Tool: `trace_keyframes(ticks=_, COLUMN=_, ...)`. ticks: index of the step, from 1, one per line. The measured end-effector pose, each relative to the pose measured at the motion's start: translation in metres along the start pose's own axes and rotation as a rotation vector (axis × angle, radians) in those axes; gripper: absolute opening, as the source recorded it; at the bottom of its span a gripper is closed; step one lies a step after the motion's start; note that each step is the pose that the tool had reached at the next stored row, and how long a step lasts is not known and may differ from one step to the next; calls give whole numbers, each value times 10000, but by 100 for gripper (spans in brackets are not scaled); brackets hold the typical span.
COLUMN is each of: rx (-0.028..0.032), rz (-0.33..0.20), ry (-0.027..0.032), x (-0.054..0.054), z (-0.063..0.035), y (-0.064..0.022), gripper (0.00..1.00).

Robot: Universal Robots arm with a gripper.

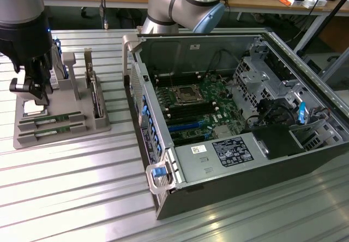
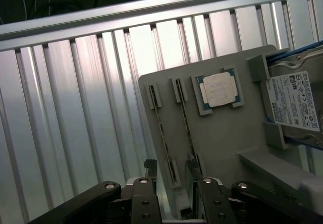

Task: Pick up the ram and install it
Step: 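Pick up the ram and move it above insertion slot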

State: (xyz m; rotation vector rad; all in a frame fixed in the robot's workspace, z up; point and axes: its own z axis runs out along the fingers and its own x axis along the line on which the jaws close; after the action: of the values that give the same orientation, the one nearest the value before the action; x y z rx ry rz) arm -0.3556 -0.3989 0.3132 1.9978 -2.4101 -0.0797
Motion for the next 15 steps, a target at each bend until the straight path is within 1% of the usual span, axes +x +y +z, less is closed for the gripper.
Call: trace_keyframes(ticks=15, rx=0, rz=0, ry=0, x=2, z=98, y=-4, gripper=36)
